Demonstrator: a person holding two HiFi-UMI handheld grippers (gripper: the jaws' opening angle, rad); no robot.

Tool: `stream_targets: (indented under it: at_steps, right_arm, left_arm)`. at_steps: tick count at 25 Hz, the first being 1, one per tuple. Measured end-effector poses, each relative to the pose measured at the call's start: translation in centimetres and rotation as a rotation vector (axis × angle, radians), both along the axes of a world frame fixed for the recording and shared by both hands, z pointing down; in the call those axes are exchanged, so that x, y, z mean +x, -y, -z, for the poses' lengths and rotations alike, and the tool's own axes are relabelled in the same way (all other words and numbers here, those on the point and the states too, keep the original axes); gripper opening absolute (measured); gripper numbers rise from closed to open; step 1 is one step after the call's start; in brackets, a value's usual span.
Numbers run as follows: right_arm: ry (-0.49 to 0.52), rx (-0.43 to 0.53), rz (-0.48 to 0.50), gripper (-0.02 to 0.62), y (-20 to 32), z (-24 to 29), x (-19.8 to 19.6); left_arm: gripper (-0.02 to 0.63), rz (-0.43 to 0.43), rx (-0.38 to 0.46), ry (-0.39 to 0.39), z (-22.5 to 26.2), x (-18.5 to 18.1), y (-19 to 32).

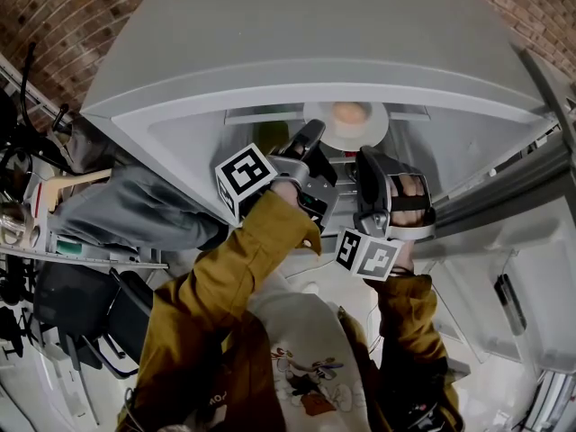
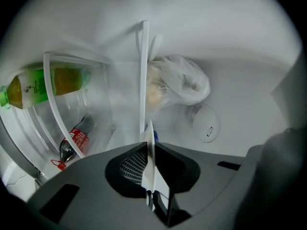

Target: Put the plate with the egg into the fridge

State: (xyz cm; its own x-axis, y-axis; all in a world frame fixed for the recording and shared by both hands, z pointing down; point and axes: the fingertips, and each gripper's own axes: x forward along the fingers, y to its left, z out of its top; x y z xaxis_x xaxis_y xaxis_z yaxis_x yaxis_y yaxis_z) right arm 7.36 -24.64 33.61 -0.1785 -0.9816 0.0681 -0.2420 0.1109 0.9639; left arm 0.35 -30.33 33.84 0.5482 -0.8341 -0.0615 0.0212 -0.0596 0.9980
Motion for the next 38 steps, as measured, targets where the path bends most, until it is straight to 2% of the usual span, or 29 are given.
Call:
stream_targets:
  at_steps: [6, 12, 13, 19, 23, 28, 32, 34, 38]
  right_arm:
    - [-0.018, 0.011, -0.011, 0.028, 0.3, 0.3, 0.2]
    - [-0.005, 0.01, -0.017, 0.026, 0.8, 0.5, 0.5]
    - [-0.001, 0.011, -0.02, 0.026, 0.9, 0.5, 0.5]
    - [0.012, 0.012, -0.033, 0.026, 1.9, 0.9, 0.9]
    - [0.012, 0.002, -0.038, 0.026, 2.8, 0.8, 1.0]
    - [0.01, -0.016, -0.045, 0.026, 3.9, 0.4, 1.1]
    - [0.018, -0.028, -0.048, 0.028, 4.8, 0.3, 1.3]
    - [0.024, -0.04, -0.047, 0.028, 5.3, 0.3, 1.4]
    - [0.031, -0.067, -0.051, 0.028, 6.4, 0.1, 1.6]
  left_arm:
    - [0.034, -0.007, 0.044, -0.022, 0.5, 0.1, 0.2]
    - [0.041, 0.017, 0.106, 0.016, 1.2, -0.1, -0.3]
    - [0.059, 0.02, 0.114, 0.015, 1.4, -0.2, -0.4]
    - [0.075, 0.016, 0.099, 0.019, 0.8, -0.5, -0.8]
    - [0.075, -0.021, 0.102, 0.006, 0.6, 0.3, -1.3]
    - [0.074, -0.054, 0.139, 0.071, 1.0, 1.1, -2.1]
    - [0.071, -0.069, 0.133, 0.104, 0.5, 1.2, -2.5]
    - [0.006, -0.084, 0.122, 0.125, 0.0, 1.4, -2.6]
    - [0.006, -0.093, 0.122, 0.156, -0.3, 1.7, -2.8]
